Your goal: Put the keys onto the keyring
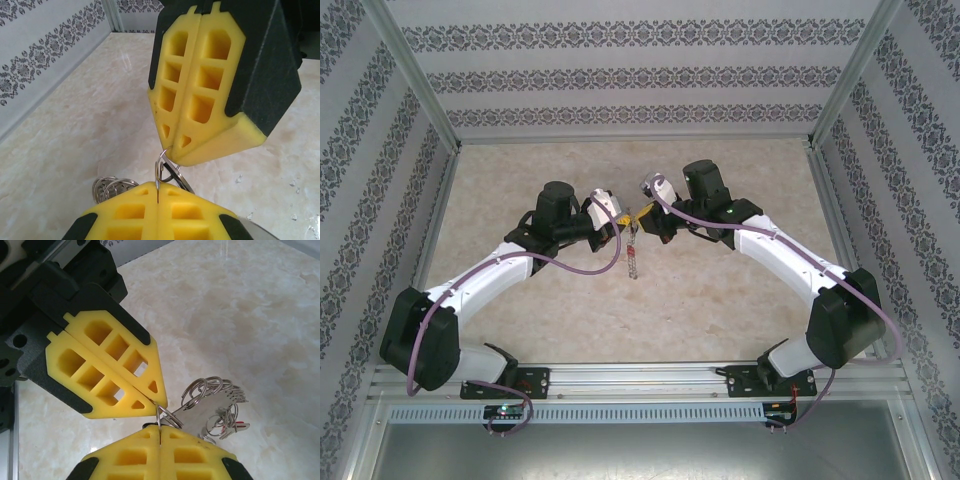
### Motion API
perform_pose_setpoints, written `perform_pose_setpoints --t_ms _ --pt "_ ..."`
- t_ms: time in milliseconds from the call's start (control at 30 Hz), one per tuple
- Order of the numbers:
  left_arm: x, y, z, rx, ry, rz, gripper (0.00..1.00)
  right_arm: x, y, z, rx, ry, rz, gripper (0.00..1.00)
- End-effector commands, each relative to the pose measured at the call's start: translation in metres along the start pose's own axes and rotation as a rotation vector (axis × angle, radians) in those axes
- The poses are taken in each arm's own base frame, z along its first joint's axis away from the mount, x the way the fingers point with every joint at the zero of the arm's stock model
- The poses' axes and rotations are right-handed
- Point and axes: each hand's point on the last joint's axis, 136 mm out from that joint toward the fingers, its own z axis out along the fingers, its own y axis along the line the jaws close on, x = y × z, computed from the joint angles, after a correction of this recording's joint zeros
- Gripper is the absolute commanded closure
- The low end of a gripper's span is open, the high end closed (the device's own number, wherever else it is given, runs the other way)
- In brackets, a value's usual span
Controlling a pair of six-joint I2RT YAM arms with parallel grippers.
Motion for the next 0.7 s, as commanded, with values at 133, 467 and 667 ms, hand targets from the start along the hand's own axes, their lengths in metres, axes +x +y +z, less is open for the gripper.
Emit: perform_pose_setpoints --t_ms 133,467,667 --pt "-0.024 -0.004 -0.002 0.024 -0.076 0.024 1.0 -0.014 -0.015 -0.004 0.066 -0.037 0.049 1.0" --pt "-0.031 -0.002 -0.004 0.01 -0.105 0.024 1.0 -0.008 -0.031 -0.007 0.089 -0.05 0.132 1.0" --pt "-0.039 0.002 -0.006 -0.007 -0.149 0.009 1.0 -0.001 -0.032 -0.004 0.041 -0.046 0.199 1.0"
